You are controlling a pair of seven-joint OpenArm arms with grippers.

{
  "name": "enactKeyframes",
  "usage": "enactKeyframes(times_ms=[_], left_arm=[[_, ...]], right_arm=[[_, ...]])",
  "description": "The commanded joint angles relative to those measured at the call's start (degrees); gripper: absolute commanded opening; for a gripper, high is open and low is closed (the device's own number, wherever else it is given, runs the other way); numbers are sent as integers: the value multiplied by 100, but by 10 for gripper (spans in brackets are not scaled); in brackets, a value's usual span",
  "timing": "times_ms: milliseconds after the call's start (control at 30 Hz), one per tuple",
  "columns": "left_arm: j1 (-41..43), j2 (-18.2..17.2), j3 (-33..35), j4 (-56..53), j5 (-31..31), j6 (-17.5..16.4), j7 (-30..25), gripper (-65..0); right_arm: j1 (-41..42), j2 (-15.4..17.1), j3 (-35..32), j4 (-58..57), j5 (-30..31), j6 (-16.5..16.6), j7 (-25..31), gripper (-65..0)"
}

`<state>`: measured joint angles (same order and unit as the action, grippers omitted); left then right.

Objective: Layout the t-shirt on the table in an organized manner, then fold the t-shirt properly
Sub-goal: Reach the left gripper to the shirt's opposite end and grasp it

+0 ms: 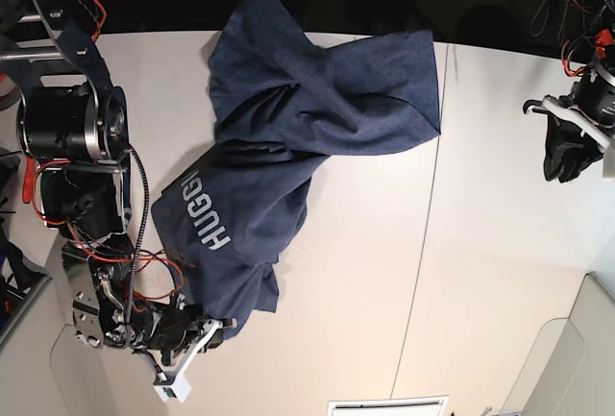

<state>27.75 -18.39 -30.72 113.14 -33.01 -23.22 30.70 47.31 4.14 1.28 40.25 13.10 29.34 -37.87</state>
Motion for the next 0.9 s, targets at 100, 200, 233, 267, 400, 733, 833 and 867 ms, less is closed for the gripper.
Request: enactKeyframes(times_ms=[100,200,233,267,400,733,833,867], left_arm=[[7,-94,-31,79,-380,-608,417,-460],[138,-267,221,79,-997,-1678,1054,-460],[192,-354,374,79,-1113,-1678,1165,-460],[234,-442,546,79,-1130,-1678,1178,-460],[273,-651,1189,81,-962,-1678,1043,-388],[-31,-577,2892,79,114,-1678,595,-368],[-256,-428,3289,79,693,-1224,592,-368],[-319,-358,3362,79,800,-992,592,-368]], right_arm=[[234,-4,11,922,763,42,-525,-650],[234,-17,11,1287,927,44,-743,-650],[234,-20,11,1340,925,44,-739,-650],[236,-17,11,1360,922,44,-739,-650],[162,0,11,1360,566,42,-645,-650],[-341,61,11,1357,-525,-855,227,-650],[-372,61,11,1357,-588,-861,227,-650],[-372,61,11,1357,-590,-861,227,-650]])
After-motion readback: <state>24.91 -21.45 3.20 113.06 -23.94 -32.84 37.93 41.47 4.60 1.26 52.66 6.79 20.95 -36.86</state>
